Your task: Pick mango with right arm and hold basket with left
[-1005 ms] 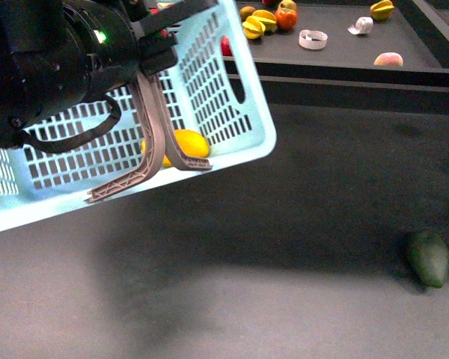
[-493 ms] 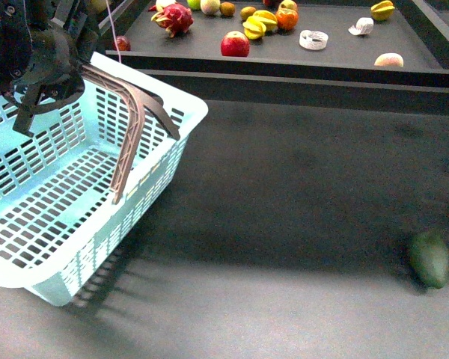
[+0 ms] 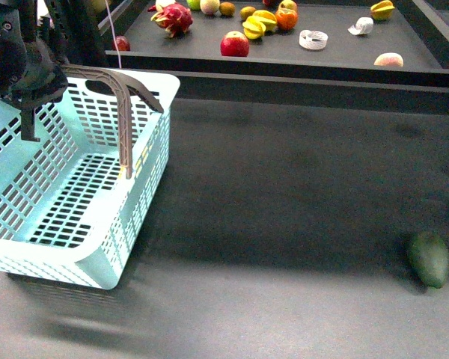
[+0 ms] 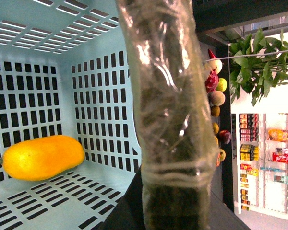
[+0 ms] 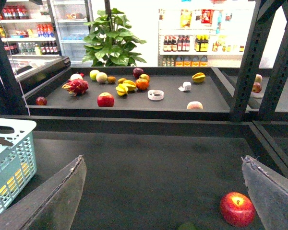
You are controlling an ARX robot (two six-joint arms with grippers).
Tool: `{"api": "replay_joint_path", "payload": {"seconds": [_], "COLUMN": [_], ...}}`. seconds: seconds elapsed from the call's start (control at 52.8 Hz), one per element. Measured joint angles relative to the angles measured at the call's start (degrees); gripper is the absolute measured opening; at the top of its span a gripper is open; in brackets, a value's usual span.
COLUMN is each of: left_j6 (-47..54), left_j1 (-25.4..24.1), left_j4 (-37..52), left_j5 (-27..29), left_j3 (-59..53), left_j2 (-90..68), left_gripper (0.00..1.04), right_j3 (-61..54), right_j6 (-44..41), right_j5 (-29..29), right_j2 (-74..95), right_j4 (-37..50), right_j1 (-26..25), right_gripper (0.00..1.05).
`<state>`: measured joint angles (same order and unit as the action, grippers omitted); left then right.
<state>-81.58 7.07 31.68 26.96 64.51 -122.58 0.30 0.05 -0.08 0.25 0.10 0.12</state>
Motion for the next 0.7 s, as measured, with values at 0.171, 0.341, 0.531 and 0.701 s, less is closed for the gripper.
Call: {"api": "replay_joint_path", "payload": {"seconds": [0.171, 0.341, 0.531, 0.701], "left_j6": [-1.1, 0.0, 4.0, 8.6], "left_j1": [-0.3, -0.3, -0.2, 0.0], "left_j4": [0.0, 0.1, 0.2, 2.1], "left_j5": [0.1, 0.1, -0.1, -1.2], "left_j3": [0.6, 0.7, -1.1, -6.9], "left_j2": [-0.5, -0.4, 3.5, 10.3], "left_gripper": [0.11, 0.4, 0.72, 1.0], "right_j3": [0.0, 0.0, 0.0, 0.0], "right_j6": [0.0, 0.0, 0.0, 0.0], "right_j5": [0.0, 0.0, 0.0, 0.0], "right_j2": [0.0, 0.0, 0.0, 0.0], "right_j4": [0.0, 0.0, 0.0, 0.0], "right_j1": [0.0, 0.0, 0.0, 0.0], "right_gripper": [0.97, 0.97, 0.97, 0.97]}}
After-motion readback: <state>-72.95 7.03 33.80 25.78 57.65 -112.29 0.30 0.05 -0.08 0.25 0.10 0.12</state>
